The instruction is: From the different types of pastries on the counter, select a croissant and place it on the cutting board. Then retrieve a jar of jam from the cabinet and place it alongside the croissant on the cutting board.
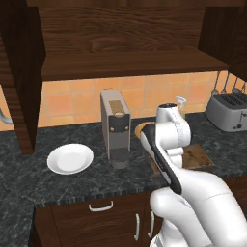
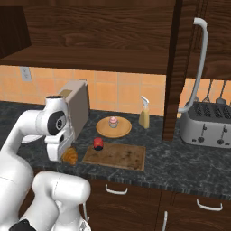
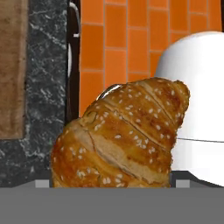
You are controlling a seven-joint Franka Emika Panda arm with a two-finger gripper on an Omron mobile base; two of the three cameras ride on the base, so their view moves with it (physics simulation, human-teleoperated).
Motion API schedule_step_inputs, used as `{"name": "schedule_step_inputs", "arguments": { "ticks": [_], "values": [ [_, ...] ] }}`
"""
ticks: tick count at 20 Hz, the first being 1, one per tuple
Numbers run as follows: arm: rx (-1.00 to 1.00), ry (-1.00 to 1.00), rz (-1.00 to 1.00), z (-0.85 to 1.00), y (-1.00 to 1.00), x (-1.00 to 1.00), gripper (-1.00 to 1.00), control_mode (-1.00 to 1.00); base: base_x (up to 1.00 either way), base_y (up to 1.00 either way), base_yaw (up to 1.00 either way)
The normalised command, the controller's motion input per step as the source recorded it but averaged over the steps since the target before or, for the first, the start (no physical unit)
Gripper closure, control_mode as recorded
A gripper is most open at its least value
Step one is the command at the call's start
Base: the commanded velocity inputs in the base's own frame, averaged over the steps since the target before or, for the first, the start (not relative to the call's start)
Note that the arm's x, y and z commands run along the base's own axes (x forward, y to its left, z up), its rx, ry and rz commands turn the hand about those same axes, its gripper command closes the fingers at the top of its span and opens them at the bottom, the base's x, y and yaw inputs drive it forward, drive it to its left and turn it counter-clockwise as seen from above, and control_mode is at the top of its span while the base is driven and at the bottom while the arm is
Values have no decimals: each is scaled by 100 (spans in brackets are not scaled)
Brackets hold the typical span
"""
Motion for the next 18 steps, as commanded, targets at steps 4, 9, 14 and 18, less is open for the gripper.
{"name": "schedule_step_inputs", "arguments": {
  "ticks": [4,9,14,18],
  "values": [
    [0,4,-5,0,-69,33,100,-100,0,0,0],
    [0,5,-6,0,-76,47,100,-100,0,0,0],
    [0,5,-6,-2,-68,62,100,-100,0,0,0],
    [0,3,-6,0,-37,47,100,-100,0,0,0]
  ]
}}
